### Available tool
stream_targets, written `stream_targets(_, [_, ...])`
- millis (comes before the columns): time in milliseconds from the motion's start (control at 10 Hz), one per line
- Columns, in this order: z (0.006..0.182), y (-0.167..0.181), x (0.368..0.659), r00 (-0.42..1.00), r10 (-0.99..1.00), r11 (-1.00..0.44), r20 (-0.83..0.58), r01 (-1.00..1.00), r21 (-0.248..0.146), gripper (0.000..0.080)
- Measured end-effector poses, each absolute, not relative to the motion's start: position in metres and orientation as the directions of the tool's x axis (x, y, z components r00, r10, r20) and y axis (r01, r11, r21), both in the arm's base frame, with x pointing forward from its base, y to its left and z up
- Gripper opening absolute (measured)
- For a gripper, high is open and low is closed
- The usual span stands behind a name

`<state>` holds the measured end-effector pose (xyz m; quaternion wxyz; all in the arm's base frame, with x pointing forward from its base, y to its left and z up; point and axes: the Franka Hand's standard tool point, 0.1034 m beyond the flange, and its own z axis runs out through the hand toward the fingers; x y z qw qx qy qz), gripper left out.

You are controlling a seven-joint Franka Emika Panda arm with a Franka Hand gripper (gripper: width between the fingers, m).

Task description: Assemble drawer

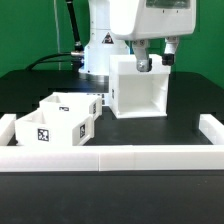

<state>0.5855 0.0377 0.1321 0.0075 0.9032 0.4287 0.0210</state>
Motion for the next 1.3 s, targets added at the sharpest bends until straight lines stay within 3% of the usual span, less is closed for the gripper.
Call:
stream_targets(700, [0.130,0.038,0.585,0.652,0.758,-0.652,0.032,0.757,0.027,0.0649])
stream_targets(900, [0.135,0.042,0.563,0.755,0.654,-0.756,0.041,0.653,0.028,0.0649])
stream_targets(1000, [0.142,0.044,0.561,0.835,0.547,-0.837,0.054,0.547,0.016,0.0649])
stream_targets(1300, [0.141,0.047,0.558,0.930,0.363,-0.932,0.067,0.364,-0.001,0.0649])
